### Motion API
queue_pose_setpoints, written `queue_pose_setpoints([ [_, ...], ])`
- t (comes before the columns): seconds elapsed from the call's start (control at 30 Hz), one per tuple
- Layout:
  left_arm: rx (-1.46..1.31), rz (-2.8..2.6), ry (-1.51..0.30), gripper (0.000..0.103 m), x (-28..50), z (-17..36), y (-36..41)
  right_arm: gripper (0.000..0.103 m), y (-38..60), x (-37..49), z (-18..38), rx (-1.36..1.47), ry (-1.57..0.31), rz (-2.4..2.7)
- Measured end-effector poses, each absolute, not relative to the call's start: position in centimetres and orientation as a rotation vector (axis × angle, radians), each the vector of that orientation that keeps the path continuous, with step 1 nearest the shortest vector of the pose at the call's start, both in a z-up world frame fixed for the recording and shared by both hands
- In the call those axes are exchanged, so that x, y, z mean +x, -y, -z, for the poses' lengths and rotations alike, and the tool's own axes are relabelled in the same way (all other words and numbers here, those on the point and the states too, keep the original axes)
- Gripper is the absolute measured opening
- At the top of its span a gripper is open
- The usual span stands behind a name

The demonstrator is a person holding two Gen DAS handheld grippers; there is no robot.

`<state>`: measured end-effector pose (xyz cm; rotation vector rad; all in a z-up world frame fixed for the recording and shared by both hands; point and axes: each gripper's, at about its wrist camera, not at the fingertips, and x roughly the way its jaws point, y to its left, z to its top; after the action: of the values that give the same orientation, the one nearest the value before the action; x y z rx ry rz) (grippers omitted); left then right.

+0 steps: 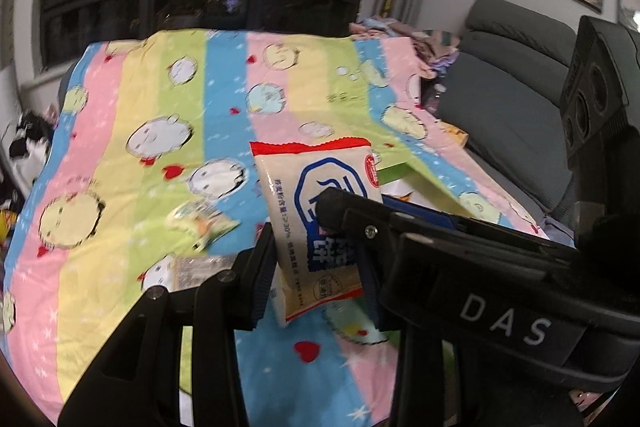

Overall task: Organize snacks
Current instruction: 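Carry the white-and-blue biscuit packet with the right tool over the box, then lower the biscuit packet into the box and open the right tool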

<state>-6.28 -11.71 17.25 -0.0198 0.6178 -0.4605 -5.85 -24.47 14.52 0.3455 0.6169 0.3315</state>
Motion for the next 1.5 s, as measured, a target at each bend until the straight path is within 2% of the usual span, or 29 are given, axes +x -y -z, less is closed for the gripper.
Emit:
queue_pose_setpoints([
  [0.47,0.052,0.589,-0.622,0.037,-5.4,-17.2,20.0,0.042,32.7,-6.5,-14.0,0.428,-0.561,-0.209],
  [0.87,0.083,0.646,-0.736,0.037,-2.0,-13.9,25.0,0.042,38.1,-3.8,-10.4,0.553,-0.653,-0.131],
  [1.5,0.009,0.713,-0.945,0.037,1.2,-8.9,27.2,0.042,40.0,-1.0,-5.9,0.597,-0.834,-0.007],
])
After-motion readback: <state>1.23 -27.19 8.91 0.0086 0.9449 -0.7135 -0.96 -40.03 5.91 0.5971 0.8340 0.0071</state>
